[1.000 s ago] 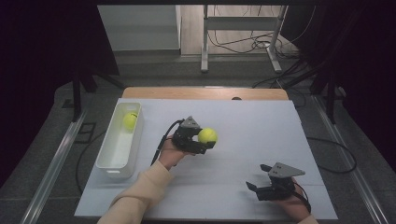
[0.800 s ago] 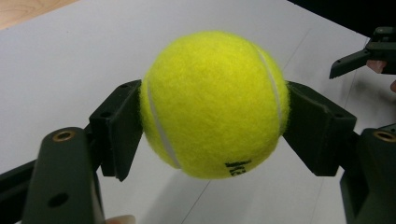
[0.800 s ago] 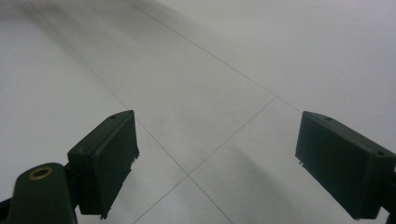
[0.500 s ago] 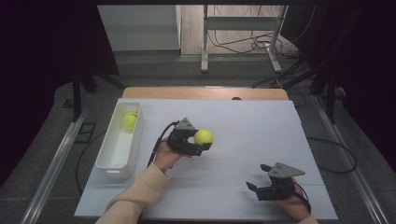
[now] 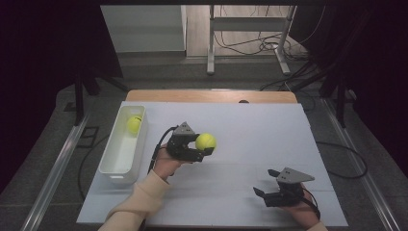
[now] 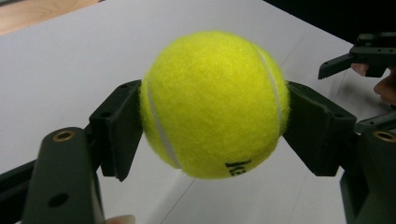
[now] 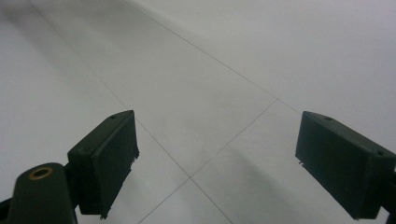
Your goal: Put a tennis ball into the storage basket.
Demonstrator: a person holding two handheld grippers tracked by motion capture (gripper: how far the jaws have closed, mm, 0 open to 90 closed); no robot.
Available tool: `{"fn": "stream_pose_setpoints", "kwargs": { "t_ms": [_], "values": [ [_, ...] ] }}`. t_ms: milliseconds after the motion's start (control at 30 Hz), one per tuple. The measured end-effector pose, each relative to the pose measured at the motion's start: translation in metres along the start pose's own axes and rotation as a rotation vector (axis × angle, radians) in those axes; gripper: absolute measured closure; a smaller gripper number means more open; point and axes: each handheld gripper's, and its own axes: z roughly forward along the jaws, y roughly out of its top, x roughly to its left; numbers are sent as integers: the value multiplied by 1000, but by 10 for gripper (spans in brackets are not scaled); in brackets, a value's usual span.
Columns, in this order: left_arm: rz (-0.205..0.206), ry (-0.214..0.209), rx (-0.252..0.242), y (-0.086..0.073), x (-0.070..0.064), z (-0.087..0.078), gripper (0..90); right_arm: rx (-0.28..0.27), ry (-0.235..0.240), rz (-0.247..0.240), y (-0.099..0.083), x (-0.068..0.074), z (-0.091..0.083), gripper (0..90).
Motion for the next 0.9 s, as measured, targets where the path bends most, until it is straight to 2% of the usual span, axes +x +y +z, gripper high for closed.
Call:
{"fn": "stream_pose_setpoints", "kwargs": {
  "t_ms": [167,333,567,733,900],
  "values": [
    [-3,14,10,-6,1,-4,261,-10,6,-6,0,2,-1,133],
    [0,30,11,-11,4,-12,261,1,-3,-6,0,0,0,132],
    [-10,49,-19,-11,6,-25,261,-5,2,2,-1,0,0,133],
    [-4,45,-40,-6,4,-35,261,-3,-4,-1,-1,1,0,133],
    [-15,51,-60,-5,6,-44,261,-3,-5,-1,-1,0,-1,133]
  ]
}}
